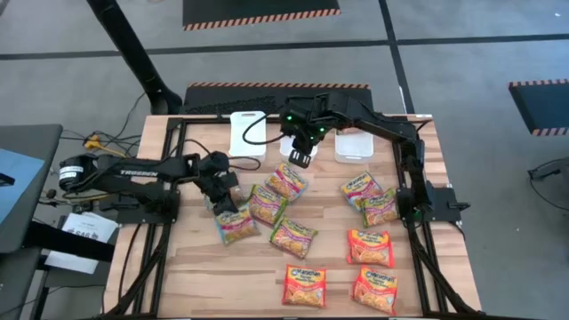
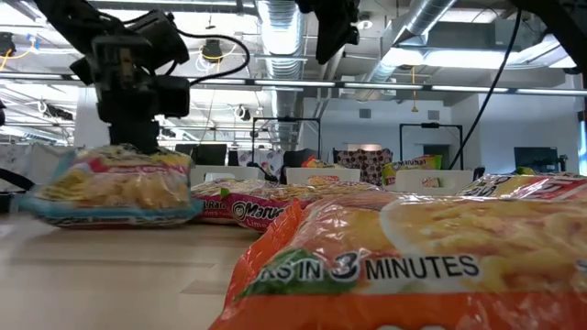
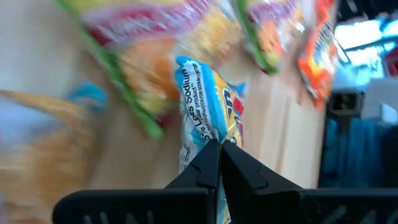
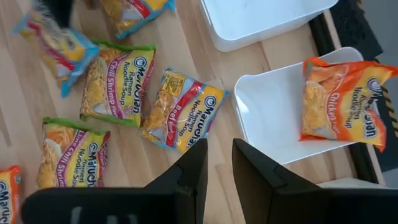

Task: Sort Maruchan noodles
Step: Put the blue noodle pack into the left white bin

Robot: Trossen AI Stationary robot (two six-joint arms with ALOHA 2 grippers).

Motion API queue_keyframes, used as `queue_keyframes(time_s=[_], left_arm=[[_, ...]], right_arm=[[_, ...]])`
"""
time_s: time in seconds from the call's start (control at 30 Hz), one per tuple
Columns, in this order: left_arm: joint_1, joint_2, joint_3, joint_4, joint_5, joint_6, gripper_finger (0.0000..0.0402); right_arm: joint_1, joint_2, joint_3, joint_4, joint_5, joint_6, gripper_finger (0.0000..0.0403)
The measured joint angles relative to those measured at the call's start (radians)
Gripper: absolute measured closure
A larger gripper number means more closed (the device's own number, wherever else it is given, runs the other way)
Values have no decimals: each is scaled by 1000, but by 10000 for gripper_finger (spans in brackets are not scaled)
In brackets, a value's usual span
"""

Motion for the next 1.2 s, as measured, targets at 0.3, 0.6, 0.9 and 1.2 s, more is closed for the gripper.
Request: queue_keyframes(time_s=[0.3, 0.6, 0.9, 1.2], left_arm=[[118, 59, 2, 125, 40, -5, 401], [109, 76, 1, 122, 66, -13, 401], [109, 75, 1, 143, 162, -15, 392], [109, 75, 1, 158, 127, -6, 351]], right_arm=[[-23, -62, 1, -34, 0, 1, 305], [-17, -66, 0, -67, -32, 7, 305], [34, -66, 0, -28, -54, 1, 273], [96, -63, -25, 150, -138, 35, 209]])
